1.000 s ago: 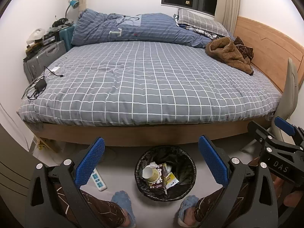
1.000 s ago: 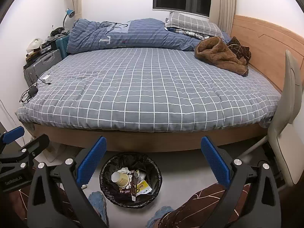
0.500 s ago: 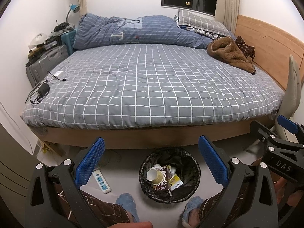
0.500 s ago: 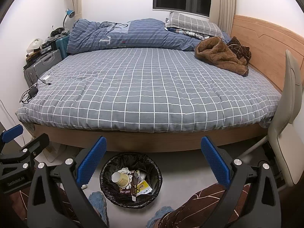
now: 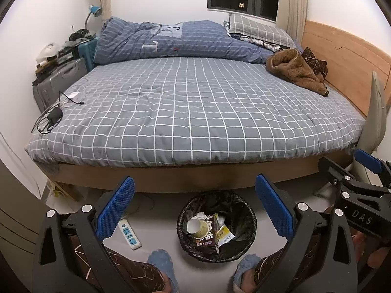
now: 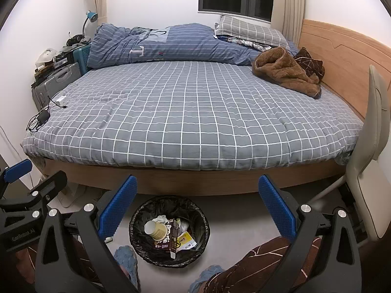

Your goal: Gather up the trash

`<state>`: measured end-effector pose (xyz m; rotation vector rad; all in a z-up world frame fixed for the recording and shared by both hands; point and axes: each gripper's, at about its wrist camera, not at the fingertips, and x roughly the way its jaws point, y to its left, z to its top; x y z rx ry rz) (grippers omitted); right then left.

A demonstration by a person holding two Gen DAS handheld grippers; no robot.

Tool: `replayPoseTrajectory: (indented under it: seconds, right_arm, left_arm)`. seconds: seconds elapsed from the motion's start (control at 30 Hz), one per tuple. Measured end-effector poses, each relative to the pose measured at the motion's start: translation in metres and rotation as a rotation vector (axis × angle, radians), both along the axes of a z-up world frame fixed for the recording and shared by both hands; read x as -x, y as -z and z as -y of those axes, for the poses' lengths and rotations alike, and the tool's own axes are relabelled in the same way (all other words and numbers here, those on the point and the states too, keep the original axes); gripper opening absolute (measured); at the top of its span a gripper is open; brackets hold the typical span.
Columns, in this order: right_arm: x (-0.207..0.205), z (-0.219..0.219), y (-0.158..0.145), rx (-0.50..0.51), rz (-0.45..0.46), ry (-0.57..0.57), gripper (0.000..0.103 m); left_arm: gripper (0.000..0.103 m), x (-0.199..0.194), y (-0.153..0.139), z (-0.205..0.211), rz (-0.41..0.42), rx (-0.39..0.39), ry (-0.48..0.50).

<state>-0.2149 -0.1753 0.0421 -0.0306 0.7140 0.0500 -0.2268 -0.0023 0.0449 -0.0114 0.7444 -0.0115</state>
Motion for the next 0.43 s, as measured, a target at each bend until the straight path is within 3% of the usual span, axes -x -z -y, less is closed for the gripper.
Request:
replayPoseTrajectory:
  seconds: [0.43]
  right_arm:
    - [0.0, -0.0019, 0.0001, -0.002, 0.0, -0.004, 0.095]
  left_arm:
    - [0.097, -0.0023, 0.0014, 0.0019, -0.012, 0.018, 0.036]
